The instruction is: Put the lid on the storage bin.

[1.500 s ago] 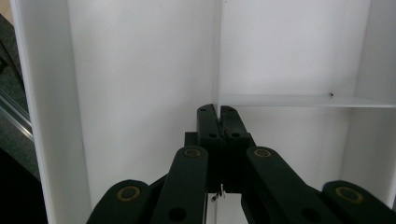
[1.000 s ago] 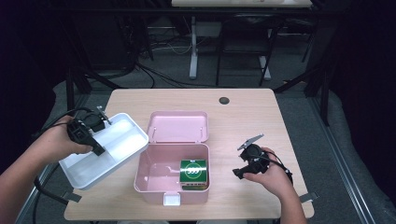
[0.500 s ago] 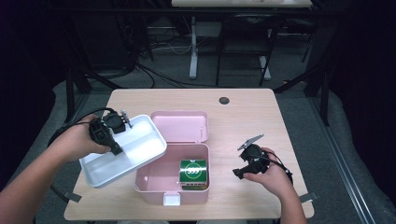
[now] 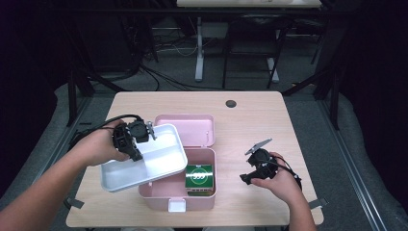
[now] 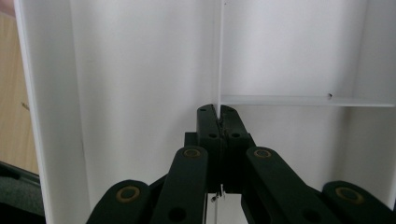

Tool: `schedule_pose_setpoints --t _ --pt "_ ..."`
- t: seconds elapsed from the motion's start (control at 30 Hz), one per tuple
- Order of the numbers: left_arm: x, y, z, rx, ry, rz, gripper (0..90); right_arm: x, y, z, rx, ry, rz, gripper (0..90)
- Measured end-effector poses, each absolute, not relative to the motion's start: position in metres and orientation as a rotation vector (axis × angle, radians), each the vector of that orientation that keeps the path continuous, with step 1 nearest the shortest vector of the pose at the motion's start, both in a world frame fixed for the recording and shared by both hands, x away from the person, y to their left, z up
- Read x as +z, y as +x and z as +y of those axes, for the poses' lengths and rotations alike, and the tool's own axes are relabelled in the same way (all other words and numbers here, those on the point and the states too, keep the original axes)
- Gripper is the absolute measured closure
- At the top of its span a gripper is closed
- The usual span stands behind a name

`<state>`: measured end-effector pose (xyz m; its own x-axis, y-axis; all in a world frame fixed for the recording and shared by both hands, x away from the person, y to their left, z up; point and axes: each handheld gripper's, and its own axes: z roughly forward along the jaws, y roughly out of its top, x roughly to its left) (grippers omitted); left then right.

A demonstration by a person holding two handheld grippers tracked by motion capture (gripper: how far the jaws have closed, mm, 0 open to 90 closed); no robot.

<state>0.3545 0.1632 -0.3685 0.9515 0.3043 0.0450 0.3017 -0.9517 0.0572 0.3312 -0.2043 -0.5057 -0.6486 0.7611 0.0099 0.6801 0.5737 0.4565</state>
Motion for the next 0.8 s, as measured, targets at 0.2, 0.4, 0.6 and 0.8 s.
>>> schedule_pose_setpoints --t 0.2,0.4,0.6,0.8 --pt "-0.370 0.350 0.145 0.121 3.047 0.278 89.2 -0.505 0.331 -0.204 0.629 1.215 2.629 26.7" --pt "-0.377 0.349 0.128 0.089 3.054 0.211 89.2 -0.506 0.332 -0.204 0.627 1.214 2.631 26.7" --pt "-0.387 0.347 0.115 0.065 3.051 0.161 89.3 -0.506 0.332 -0.204 0.633 1.218 2.626 26.7" --pt "-0.394 0.345 0.104 0.042 3.045 0.116 89.3 -0.506 0.332 -0.204 0.625 1.213 2.631 26.7"
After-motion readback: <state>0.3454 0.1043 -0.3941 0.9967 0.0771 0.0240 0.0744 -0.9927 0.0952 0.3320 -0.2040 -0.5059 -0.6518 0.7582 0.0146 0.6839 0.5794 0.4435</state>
